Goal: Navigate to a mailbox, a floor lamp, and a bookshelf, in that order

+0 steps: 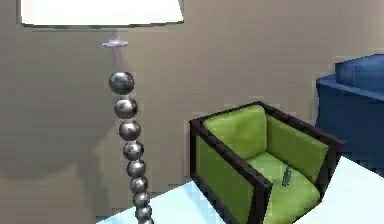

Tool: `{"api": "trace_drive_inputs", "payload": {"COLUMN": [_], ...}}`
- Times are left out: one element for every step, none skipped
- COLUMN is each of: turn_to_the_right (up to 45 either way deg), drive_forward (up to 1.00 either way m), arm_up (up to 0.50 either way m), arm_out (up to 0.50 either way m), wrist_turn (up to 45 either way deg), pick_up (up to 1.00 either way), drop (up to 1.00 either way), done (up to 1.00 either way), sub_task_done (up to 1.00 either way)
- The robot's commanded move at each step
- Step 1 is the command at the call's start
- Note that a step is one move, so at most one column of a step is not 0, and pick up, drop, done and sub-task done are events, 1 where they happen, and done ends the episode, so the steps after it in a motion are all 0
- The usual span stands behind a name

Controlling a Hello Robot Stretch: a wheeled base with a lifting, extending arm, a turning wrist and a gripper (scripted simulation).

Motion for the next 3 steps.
{"api": "trace_drive_inputs", "payload": {"turn_to_the_right": [45.0,45.0,45.0], "drive_forward": [0.0,0.0,0.0], "arm_up": [0.0,0.0,0.0], "arm_out": [0.0,0.0,0.0], "wrist_turn": [0.0,0.0,0.0], "pick_up": [0.0,0.0,0.0], "drop": [0.0,0.0,0.0], "done": [0.0,0.0,0.0], "sub_task_done": [0.0,0.0,0.0]}}
